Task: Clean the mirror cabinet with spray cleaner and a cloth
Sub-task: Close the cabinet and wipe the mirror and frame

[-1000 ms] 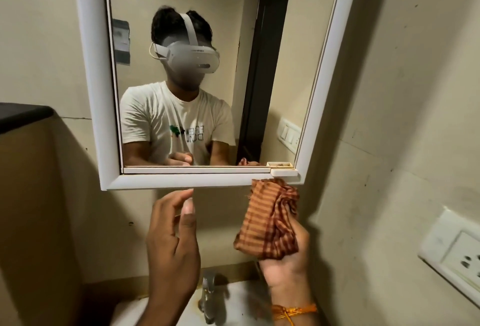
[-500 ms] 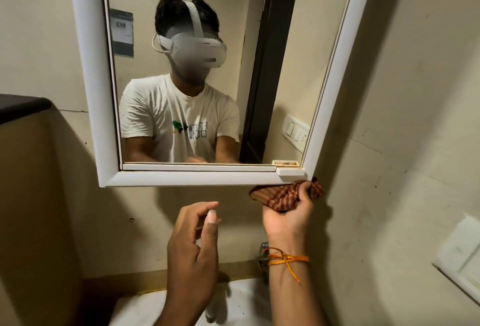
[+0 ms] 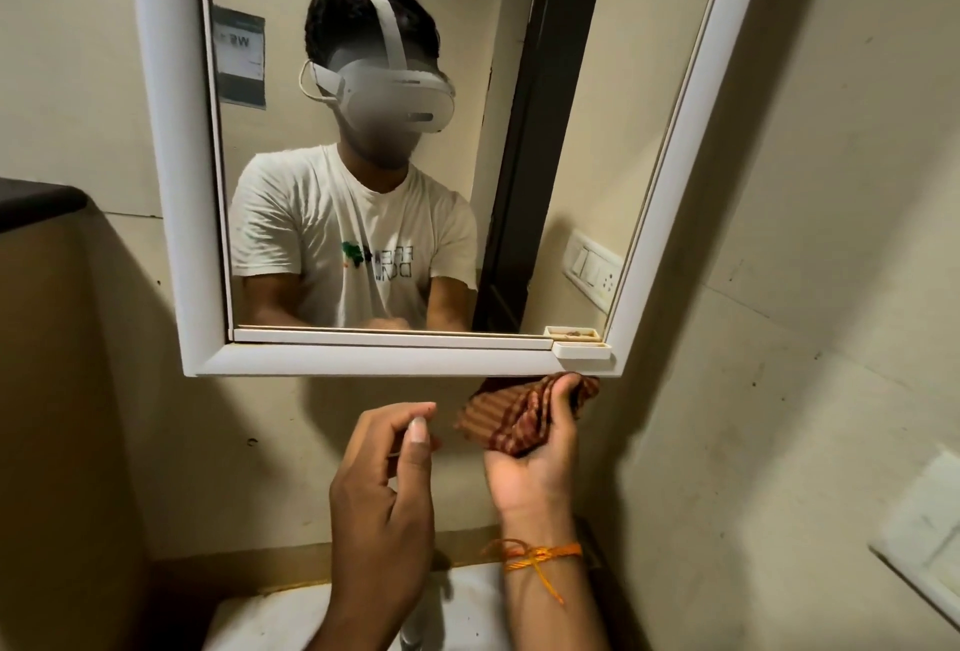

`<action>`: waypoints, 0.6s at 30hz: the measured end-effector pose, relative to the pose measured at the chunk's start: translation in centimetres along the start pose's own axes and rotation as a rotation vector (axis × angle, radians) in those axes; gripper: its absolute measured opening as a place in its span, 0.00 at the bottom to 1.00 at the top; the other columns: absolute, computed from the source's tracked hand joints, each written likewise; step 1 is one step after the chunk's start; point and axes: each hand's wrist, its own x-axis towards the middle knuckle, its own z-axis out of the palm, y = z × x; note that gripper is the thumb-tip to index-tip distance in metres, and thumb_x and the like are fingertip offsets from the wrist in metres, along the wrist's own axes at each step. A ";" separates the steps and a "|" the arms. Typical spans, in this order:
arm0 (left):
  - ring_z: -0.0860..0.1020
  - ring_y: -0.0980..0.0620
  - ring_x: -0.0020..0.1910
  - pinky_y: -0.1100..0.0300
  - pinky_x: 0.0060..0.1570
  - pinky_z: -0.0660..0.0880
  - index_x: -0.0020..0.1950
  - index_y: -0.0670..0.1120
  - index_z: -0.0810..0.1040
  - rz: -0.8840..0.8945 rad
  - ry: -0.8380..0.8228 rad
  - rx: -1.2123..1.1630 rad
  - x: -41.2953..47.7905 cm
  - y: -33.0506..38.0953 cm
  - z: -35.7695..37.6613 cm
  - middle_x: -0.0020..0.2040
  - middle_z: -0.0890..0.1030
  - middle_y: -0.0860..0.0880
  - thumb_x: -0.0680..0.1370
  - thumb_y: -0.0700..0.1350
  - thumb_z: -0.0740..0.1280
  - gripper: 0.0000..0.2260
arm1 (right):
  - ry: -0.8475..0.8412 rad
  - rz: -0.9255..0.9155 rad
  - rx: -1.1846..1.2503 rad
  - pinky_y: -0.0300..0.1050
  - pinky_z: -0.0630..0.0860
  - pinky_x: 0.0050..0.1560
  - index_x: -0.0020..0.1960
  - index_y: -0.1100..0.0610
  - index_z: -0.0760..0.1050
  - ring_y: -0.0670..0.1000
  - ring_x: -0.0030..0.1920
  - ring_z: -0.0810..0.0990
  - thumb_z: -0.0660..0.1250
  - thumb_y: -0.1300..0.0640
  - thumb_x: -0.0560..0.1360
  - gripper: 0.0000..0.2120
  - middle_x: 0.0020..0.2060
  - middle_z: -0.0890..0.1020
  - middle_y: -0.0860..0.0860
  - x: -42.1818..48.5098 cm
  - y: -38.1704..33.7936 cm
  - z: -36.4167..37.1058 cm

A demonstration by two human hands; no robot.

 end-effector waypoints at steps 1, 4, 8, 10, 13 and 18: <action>0.80 0.52 0.48 0.48 0.46 0.80 0.53 0.56 0.78 -0.003 -0.001 0.002 0.1 0.0 0.0 0.49 0.79 0.56 0.78 0.58 0.56 0.13 | 0.011 -0.025 0.021 0.49 0.73 0.55 0.43 0.50 0.84 0.50 0.47 0.82 0.59 0.44 0.79 0.18 0.42 0.85 0.48 0.7 -1.1 -0.4; 0.80 0.55 0.49 0.51 0.47 0.80 0.53 0.58 0.77 -0.028 -0.008 0.023 0.1 -0.3 -0.2 0.50 0.79 0.59 0.78 0.59 0.56 0.13 | 0.035 -0.078 0.046 0.51 0.71 0.59 0.39 0.50 0.85 0.51 0.48 0.83 0.61 0.43 0.76 0.19 0.43 0.86 0.48 2.7 -4.2 -1.3; 0.80 0.56 0.49 0.51 0.47 0.81 0.53 0.59 0.77 -0.038 0.006 0.043 0.2 -0.9 -0.5 0.49 0.79 0.59 0.78 0.59 0.55 0.13 | 0.005 -0.084 0.091 0.54 0.73 0.61 0.47 0.51 0.85 0.54 0.51 0.84 0.61 0.41 0.77 0.19 0.49 0.86 0.51 3.4 -4.2 -1.2; 0.80 0.55 0.49 0.51 0.47 0.81 0.53 0.59 0.77 -0.028 0.010 0.046 0.3 -0.9 -0.8 0.49 0.79 0.59 0.78 0.59 0.55 0.13 | -0.036 -0.088 0.120 0.58 0.70 0.66 0.61 0.50 0.80 0.55 0.60 0.80 0.65 0.38 0.71 0.24 0.61 0.81 0.53 3.0 -2.4 -0.5; 0.80 0.55 0.49 0.51 0.46 0.80 0.54 0.59 0.77 -0.004 0.022 0.039 0.8 -0.7 -1.6 0.50 0.79 0.57 0.78 0.58 0.55 0.13 | -0.047 -0.022 0.164 0.59 0.66 0.69 0.65 0.50 0.76 0.55 0.63 0.79 0.62 0.38 0.75 0.24 0.64 0.79 0.53 1.5 0.9 1.0; 0.80 0.52 0.49 0.47 0.46 0.79 0.53 0.57 0.78 0.047 0.103 0.049 1.9 -0.7 -3.9 0.49 0.80 0.55 0.80 0.52 0.57 0.10 | -0.115 0.156 0.131 0.61 0.66 0.69 0.68 0.52 0.74 0.58 0.62 0.79 0.59 0.37 0.73 0.29 0.63 0.80 0.55 -2.1 6.6 3.4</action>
